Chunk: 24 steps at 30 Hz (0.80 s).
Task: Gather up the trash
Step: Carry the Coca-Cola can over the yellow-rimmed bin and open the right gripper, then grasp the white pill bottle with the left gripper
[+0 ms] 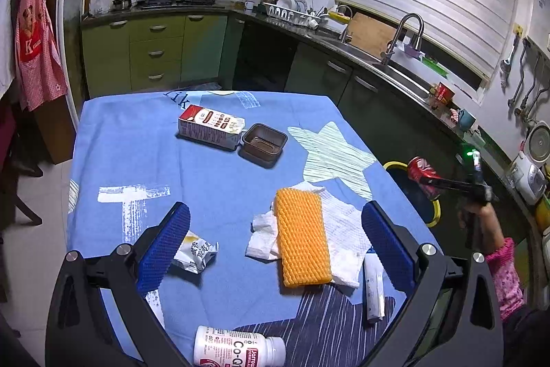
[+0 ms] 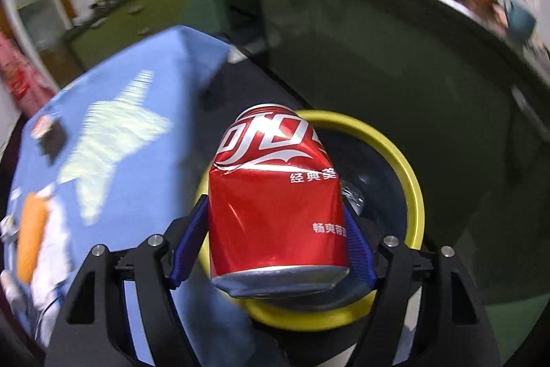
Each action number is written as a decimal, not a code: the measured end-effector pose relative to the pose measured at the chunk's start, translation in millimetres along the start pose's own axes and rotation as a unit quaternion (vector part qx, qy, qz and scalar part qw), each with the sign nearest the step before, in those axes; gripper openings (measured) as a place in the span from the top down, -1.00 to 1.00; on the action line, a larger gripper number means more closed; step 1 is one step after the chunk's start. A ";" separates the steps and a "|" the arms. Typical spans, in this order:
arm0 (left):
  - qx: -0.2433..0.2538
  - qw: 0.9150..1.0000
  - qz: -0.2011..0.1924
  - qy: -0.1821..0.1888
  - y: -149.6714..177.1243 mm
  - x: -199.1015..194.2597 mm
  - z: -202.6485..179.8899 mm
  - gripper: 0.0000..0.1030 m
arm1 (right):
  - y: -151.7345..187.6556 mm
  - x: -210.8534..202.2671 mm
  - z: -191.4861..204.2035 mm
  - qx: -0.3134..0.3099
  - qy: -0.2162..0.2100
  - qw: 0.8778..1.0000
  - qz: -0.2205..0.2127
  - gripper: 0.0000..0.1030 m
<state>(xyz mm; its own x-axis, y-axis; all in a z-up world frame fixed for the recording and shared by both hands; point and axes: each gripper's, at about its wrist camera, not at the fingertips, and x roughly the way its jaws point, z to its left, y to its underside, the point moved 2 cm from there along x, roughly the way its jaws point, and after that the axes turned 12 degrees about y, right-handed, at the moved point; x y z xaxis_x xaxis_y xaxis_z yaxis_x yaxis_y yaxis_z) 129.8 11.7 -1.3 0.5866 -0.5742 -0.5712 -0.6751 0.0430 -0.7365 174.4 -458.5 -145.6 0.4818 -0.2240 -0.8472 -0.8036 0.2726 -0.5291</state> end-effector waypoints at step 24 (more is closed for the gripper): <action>0.022 0.994 0.104 -0.039 54.3 16.2 4.6 -0.91 | 69.0 -105.8 32.2 0.012 -0.075 0.993 -0.092 -0.52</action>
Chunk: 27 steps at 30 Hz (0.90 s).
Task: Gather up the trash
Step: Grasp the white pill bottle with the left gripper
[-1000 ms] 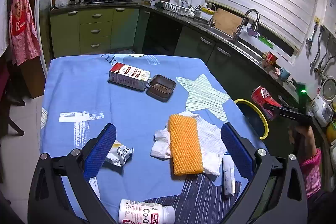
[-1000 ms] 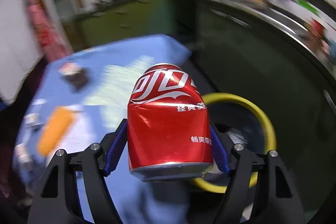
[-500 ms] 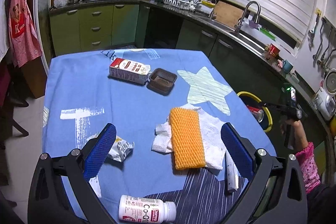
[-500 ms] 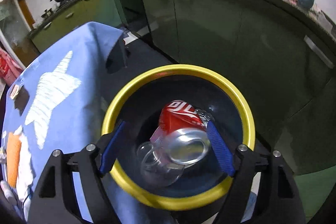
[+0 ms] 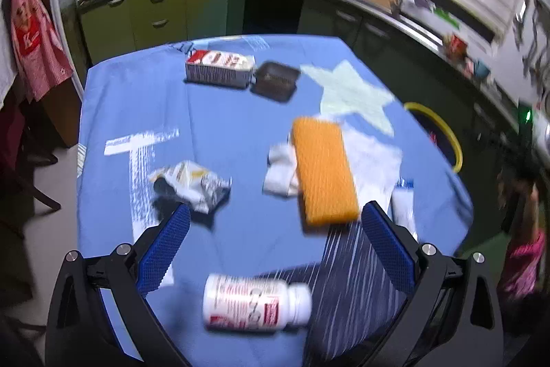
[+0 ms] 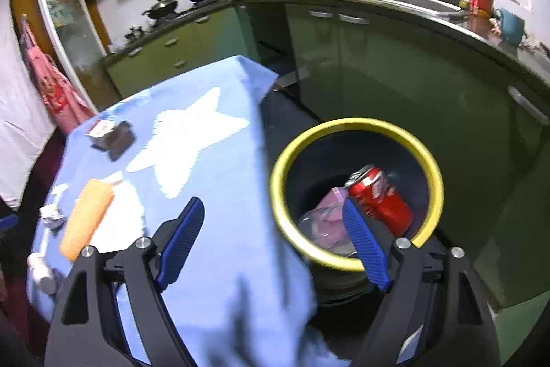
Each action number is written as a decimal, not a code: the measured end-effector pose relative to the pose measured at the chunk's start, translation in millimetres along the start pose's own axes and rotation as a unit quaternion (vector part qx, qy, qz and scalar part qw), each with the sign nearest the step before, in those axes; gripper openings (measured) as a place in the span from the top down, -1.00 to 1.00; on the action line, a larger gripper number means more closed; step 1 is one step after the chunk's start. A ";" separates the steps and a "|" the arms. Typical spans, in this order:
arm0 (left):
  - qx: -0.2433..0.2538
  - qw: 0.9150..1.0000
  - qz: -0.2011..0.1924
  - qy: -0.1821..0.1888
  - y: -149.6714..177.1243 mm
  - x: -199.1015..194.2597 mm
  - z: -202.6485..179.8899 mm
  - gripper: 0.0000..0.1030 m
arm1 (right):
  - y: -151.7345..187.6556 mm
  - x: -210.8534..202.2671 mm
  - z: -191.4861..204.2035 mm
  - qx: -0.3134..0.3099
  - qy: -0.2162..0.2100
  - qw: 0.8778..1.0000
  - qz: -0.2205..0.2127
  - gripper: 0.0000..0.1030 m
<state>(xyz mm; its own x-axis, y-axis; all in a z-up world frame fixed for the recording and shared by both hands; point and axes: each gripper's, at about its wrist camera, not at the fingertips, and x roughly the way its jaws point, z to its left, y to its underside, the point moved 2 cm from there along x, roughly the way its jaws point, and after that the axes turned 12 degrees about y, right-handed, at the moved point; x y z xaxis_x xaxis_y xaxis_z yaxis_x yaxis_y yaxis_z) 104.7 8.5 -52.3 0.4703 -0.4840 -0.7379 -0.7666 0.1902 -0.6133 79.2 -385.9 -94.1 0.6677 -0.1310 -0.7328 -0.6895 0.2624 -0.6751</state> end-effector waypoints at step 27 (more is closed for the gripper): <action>-0.012 0.994 0.106 -0.029 64.6 49.0 23.0 -0.91 | 2.0 3.4 35.2 -0.024 -0.058 0.998 0.010 -0.53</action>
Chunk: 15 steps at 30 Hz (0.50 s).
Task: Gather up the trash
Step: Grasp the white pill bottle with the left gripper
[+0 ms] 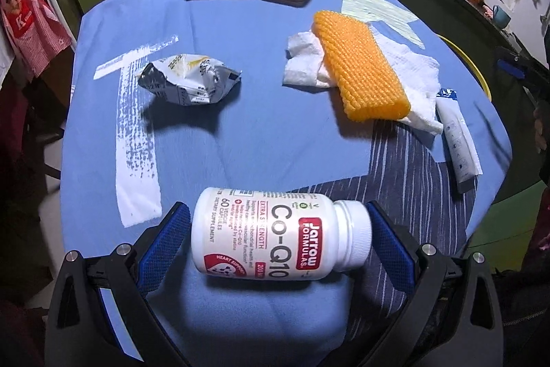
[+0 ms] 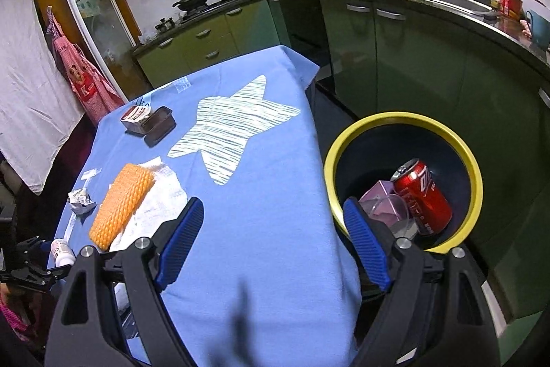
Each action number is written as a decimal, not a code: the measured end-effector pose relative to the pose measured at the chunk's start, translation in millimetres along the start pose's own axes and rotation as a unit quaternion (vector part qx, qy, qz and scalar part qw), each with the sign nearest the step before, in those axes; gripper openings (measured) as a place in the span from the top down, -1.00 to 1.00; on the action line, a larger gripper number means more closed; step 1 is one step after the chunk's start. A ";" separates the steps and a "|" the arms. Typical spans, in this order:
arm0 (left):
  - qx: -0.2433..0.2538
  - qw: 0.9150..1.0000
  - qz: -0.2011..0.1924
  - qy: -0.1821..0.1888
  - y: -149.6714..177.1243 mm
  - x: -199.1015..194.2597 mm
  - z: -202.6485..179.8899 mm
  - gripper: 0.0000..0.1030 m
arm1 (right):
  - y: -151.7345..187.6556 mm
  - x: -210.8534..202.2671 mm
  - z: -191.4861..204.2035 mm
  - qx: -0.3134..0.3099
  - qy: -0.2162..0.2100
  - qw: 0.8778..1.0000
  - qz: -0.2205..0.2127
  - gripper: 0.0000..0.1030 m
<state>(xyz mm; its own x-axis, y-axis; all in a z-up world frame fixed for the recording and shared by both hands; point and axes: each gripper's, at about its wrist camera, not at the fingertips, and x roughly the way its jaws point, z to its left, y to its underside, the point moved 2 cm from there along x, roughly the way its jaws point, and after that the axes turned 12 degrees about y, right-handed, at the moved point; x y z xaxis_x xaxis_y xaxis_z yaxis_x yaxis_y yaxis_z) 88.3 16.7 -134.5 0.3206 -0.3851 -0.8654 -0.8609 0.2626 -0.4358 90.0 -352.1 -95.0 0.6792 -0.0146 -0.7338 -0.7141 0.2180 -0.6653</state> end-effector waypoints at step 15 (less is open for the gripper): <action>0.011 1.000 -0.010 0.011 -2.9 -13.5 -6.1 -0.66 | -4.7 -10.2 5.4 -0.005 -0.006 1.000 -0.013 -0.55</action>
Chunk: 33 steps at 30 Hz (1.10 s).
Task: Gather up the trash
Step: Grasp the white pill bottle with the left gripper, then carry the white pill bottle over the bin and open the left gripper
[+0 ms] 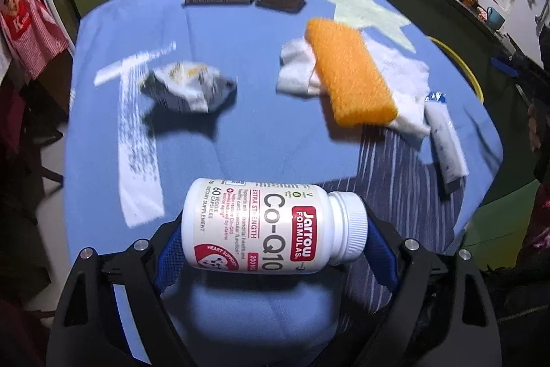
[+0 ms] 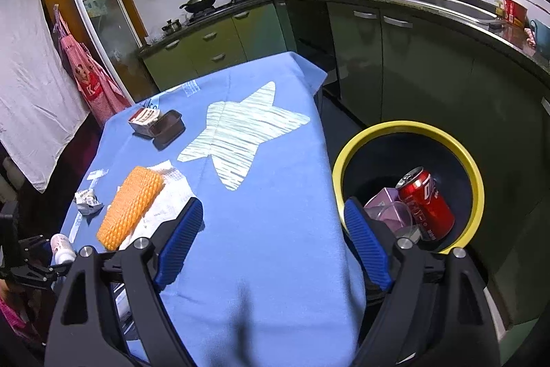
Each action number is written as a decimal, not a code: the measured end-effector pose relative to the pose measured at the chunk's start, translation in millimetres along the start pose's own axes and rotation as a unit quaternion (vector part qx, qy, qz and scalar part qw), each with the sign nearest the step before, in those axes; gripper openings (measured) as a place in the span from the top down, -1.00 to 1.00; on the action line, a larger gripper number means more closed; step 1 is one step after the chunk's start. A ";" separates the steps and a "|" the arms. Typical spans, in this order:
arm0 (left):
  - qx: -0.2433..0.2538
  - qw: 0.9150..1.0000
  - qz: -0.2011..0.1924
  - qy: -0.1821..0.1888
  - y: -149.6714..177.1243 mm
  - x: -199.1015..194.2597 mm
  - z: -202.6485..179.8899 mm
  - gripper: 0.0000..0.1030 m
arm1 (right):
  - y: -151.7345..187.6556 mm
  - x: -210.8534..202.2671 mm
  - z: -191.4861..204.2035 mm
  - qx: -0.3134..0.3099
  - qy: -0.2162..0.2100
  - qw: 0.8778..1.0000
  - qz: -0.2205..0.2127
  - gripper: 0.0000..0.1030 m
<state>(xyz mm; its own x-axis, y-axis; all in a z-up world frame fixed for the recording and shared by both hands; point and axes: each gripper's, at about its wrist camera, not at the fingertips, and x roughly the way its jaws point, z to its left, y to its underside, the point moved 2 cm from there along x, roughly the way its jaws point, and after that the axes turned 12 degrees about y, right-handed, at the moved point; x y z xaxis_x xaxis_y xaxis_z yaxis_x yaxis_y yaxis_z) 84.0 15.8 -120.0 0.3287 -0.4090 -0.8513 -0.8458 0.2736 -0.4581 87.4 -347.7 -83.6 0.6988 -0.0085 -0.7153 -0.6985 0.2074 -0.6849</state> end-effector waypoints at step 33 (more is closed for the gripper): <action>0.288 0.928 0.111 0.210 -273.3 220.8 -351.4 -0.67 | 66.7 -38.5 -176.5 0.159 0.114 0.981 0.000 -0.57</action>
<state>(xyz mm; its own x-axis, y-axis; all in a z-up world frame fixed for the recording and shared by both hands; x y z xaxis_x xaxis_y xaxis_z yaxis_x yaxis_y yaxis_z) 240.0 -455.2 -92.9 -0.1209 -0.5566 -0.8219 -0.4693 0.7616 -0.4468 -13.4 -506.2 -126.3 0.6203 -0.2199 -0.7529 -0.5897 0.5022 -0.6325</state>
